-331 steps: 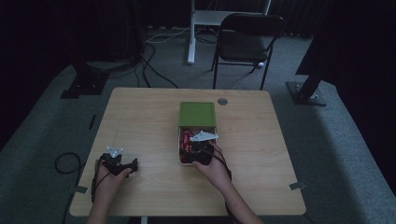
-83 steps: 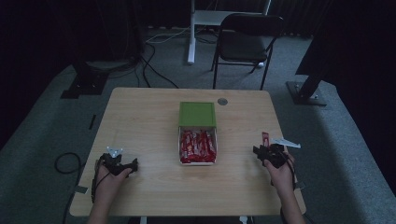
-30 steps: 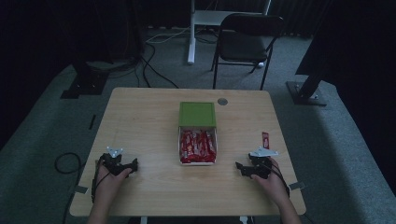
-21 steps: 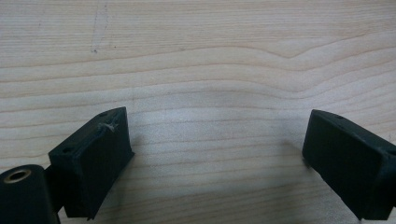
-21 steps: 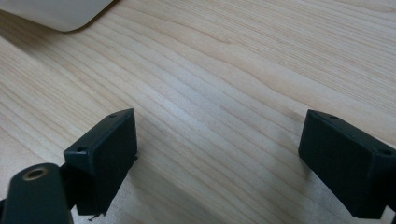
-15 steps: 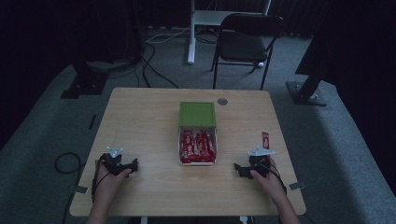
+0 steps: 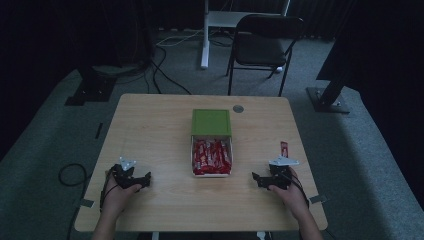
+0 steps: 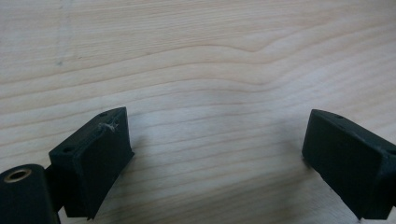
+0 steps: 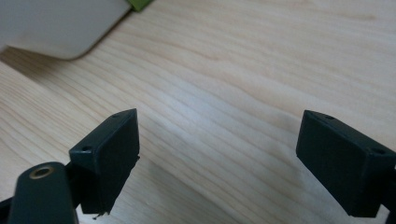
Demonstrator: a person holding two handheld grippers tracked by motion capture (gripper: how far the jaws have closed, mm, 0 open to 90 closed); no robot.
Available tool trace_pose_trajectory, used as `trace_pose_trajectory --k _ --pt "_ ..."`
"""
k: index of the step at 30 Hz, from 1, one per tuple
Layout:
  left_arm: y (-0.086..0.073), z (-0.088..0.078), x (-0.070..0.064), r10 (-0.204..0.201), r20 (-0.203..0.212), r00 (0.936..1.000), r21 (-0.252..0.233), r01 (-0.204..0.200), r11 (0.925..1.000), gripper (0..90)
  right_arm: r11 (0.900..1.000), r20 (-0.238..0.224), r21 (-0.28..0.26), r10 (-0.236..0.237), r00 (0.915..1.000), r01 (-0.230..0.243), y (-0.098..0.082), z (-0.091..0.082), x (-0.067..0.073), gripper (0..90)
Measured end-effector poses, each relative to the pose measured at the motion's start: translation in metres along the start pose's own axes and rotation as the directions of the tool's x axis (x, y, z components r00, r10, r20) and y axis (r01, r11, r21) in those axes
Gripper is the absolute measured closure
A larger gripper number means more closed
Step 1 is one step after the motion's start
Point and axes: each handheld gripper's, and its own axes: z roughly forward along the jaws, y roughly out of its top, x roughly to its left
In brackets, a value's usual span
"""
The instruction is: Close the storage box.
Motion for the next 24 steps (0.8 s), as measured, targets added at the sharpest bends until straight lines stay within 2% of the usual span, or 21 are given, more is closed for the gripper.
trace_pose_trajectory --k 5,9,17,19,22,24 --pt "0.006 -0.005 -0.01 0.029 0.045 0.9986 -0.02 -0.028 0.9994 8.6 1.0 -0.017 -0.017 -0.025 0.9995 0.024 0.004 -0.004 0.005 12.5" --pt "0.009 -0.007 -0.017 0.036 0.093 0.995 -0.041 -0.032 0.9986 8.6 0.999 -0.028 -0.024 -0.04 0.9988 0.039 0.007 -0.007 0.009 12.5" --pt "0.014 -0.011 -0.036 0.118 0.146 0.9822 -0.068 -0.109 0.9917 8.6 0.997 -0.048 -0.052 -0.057 0.9972 0.055 0.015 -0.014 0.013 12.5" --pt "0.015 -0.011 -0.038 0.126 0.151 0.9804 -0.074 -0.116 0.9905 8.5 0.997 -0.054 -0.057 -0.056 0.997 0.053 0.016 -0.015 0.014 12.5" --pt "0.018 -0.012 -0.044 0.142 0.181 0.9731 -0.097 -0.126 0.9872 8.5 0.996 -0.068 -0.073 -0.059 0.9959 0.054 0.021 -0.019 0.018 12.5" --pt "0.02 -0.014 -0.047 0.155 0.187 0.9701 -0.113 -0.136 0.9843 8.6 0.995 -0.074 -0.084 -0.064 0.9952 0.058 0.023 -0.02 0.019 12.5"
